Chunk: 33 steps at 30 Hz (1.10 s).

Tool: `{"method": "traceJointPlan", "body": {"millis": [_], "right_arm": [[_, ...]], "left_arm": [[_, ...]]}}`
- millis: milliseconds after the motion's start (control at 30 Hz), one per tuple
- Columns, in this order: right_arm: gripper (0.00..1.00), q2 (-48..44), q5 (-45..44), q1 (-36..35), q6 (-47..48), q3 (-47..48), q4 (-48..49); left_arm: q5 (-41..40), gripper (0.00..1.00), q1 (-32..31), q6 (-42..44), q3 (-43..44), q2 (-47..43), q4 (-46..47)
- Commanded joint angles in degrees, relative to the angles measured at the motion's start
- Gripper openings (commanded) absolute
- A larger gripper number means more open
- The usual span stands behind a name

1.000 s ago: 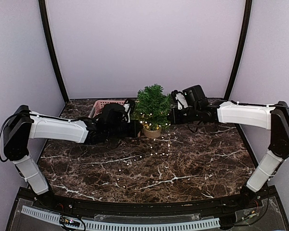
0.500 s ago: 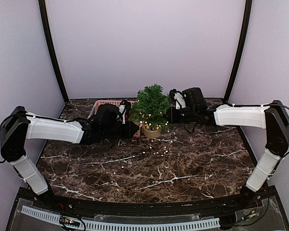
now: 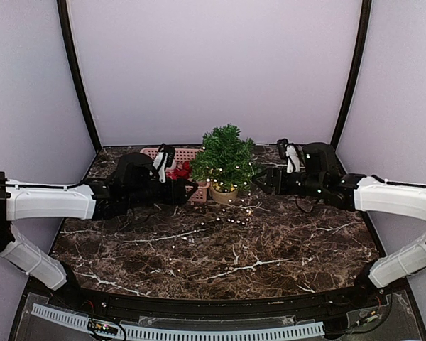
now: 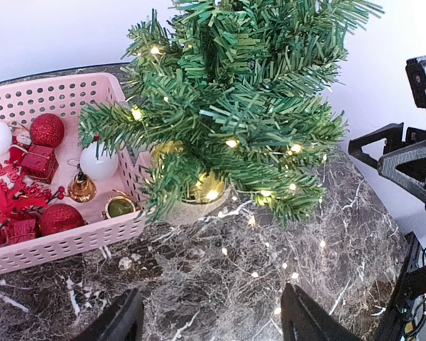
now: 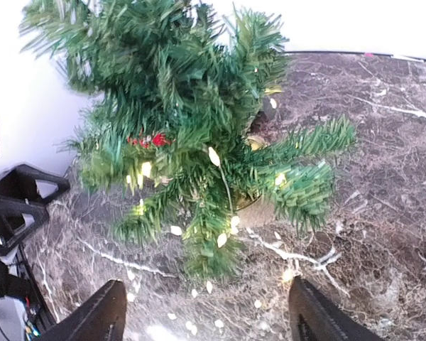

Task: Decorate the small christmas tree
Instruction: Place the string light in the gap of branches, then pick up the side of the string light at the center of the board.

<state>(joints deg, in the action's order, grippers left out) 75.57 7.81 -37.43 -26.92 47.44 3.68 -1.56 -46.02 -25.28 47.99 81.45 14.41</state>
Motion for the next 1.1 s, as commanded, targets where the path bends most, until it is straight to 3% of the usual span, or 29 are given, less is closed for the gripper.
{"method": "traceJointPlan", "body": {"millis": [0,67,300,700,900,933,1067], "right_arm": [[0.83,-3.8,1.8,-1.4,-5.2,-10.2,8.7],[0.83,-4.6,1.0,-3.4,-8.5,-15.6,15.1],[0.68,1.5,-5.7,-12.6,-16.8,-25.6,35.1],[0.41,14.6,-11.0,-15.2,-16.0,-22.2,44.8],[0.34,17.2,-12.8,-15.2,-15.7,-21.8,48.7],[0.32,17.6,-13.0,-15.2,-15.7,-21.8,49.3],[0.06,18.8,-14.0,-15.1,-16.1,-21.6,50.1]], "left_arm": [[0.9,0.71,0.1,-2.4,-3.5,-4.1,-0.8],[2.2,0.72,-0.1,-3.9,-4.5,-4.8,0.2],[4.1,0.73,-1.3,-6.9,-5.7,-4.1,2.4],[6.6,0.75,-2.2,-10.4,-6.9,-2.5,6.6],[8.3,0.77,-3.0,-11.5,-3.9,2.4,9.8],[8.6,0.77,-3.1,-11.6,-3.4,3.8,10.5],[9.6,0.80,-3.5,-11.8,-0.1,7.8,12.0]]}}
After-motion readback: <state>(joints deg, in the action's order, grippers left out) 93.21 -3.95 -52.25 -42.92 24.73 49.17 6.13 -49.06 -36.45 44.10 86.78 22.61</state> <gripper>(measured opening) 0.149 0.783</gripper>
